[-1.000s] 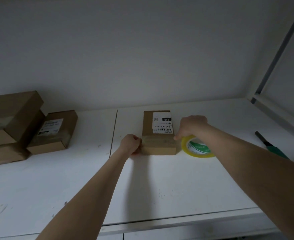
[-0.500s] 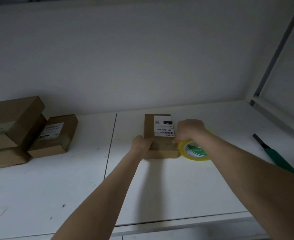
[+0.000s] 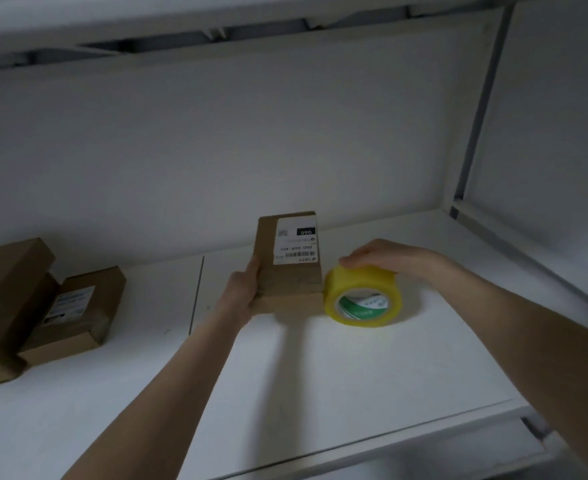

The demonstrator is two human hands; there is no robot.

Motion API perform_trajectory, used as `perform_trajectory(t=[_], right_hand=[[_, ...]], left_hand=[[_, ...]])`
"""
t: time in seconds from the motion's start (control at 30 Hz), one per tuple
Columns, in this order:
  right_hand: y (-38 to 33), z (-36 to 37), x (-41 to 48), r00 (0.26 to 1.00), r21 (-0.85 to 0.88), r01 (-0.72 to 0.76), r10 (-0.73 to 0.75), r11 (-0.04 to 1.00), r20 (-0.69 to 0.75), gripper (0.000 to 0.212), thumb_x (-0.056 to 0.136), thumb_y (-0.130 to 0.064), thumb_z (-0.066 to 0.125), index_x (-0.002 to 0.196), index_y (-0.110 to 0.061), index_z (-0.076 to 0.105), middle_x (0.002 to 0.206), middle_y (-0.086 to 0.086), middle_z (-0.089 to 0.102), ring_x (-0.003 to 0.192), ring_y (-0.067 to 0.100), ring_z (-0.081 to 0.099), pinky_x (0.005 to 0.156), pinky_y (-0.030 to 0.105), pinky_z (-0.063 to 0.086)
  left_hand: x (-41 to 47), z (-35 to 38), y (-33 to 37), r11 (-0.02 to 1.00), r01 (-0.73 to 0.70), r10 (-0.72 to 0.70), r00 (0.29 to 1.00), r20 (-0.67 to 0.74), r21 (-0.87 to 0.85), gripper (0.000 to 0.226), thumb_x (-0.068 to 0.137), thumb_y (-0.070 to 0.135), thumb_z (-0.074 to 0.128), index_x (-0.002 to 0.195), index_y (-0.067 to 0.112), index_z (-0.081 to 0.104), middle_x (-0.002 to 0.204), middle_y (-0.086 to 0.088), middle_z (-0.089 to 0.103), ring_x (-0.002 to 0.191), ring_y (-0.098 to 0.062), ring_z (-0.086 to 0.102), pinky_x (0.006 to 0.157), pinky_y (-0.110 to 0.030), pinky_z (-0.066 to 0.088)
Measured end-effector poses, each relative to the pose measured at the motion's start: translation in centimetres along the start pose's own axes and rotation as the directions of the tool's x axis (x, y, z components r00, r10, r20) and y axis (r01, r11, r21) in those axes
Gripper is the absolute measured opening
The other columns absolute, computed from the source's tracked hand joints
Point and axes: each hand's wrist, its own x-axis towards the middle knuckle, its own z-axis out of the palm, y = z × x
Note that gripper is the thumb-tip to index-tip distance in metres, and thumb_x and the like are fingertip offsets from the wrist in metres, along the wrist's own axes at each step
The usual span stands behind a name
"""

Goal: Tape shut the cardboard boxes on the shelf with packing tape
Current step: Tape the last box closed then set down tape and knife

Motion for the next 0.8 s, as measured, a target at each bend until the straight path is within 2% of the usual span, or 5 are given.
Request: perform_trajectory(t=[0.2, 0.4, 0.6, 0.7, 0.8], right_hand=[[-0.8, -0.2, -1.6, 0.99, 0.209, 0.128, -0.111, 0.969, -0.092, 0.039, 0.082, -0.053, 0.067, 0.087, -0.014, 0.07, 0.079, 0.0, 0.07, 0.078, 0.017, 0.066, 0.077, 0.03, 0.051], [-2.6, -1.5, -2.4, 0.973, -0.017, 0.144, -0.145, 0.989, -0.18, 0.055, 0.085, -0.064, 0.058, 0.058, -0.02, 0.039, 0.055, -0.003, 0.035, 0.052, 0.013, 0.038, 0.058, 0.03, 0.028], [-2.3, -0.6, -2.5, 0.971, -0.354, -0.005, -0.08, 0.935, -0.225, 0.062, 0.079, -0.078, 0.049, 0.062, -0.018, 0.05, 0.064, -0.003, 0.056, 0.062, 0.015, 0.055, 0.062, 0.031, 0.04], [-2.0, -0.2, -2.5, 0.977, -0.215, 0.006, -0.052, 0.976, -0.208, 0.072, 0.078, -0.078, 0.05, 0.086, -0.009, 0.069, 0.083, 0.003, 0.068, 0.076, 0.017, 0.063, 0.074, 0.032, 0.049], [-2.3, 0.1, -2.8, 0.983, 0.002, 0.079, -0.078, 0.997, -0.169, 0.06, 0.085, -0.066, 0.055, 0.081, -0.006, 0.064, 0.072, 0.005, 0.057, 0.065, 0.016, 0.055, 0.063, 0.028, 0.041]], left_hand=[[-1.3, -1.3, 1.7, 0.997, -0.006, 0.007, 1.0, 0.015, -0.073, 0.04, 0.1, 0.042, 0.041, 0.102, 0.008, 0.06, 0.089, -0.01, 0.065, 0.077, -0.024, 0.062, 0.066, -0.038, 0.053], [-1.9, -1.7, 2.1, 0.991, -0.04, 0.045, 0.998, 0.036, -0.13, 0.036, 0.101, 0.039, 0.039, 0.092, 0.014, 0.062, 0.089, -0.007, 0.067, 0.077, -0.022, 0.064, 0.066, -0.037, 0.052], [-1.8, -2.6, 2.3, 0.975, -0.049, 0.063, 0.997, 0.055, -0.218, 0.036, 0.102, 0.041, 0.036, 0.096, 0.019, 0.064, 0.09, -0.003, 0.069, 0.08, -0.02, 0.065, 0.065, -0.035, 0.052], [-1.9, -2.8, 2.0, 0.961, -0.002, 0.029, 0.995, 0.094, -0.276, 0.034, 0.102, 0.039, 0.037, 0.097, 0.02, 0.064, 0.085, -0.003, 0.071, 0.078, -0.02, 0.066, 0.065, -0.036, 0.054], [-2.1, -3.0, 1.7, 0.915, 0.095, -0.032, 0.986, 0.164, -0.391, 0.032, 0.101, 0.04, 0.039, 0.101, 0.019, 0.064, 0.077, -0.002, 0.074, 0.071, -0.019, 0.069, 0.055, -0.032, 0.057]])
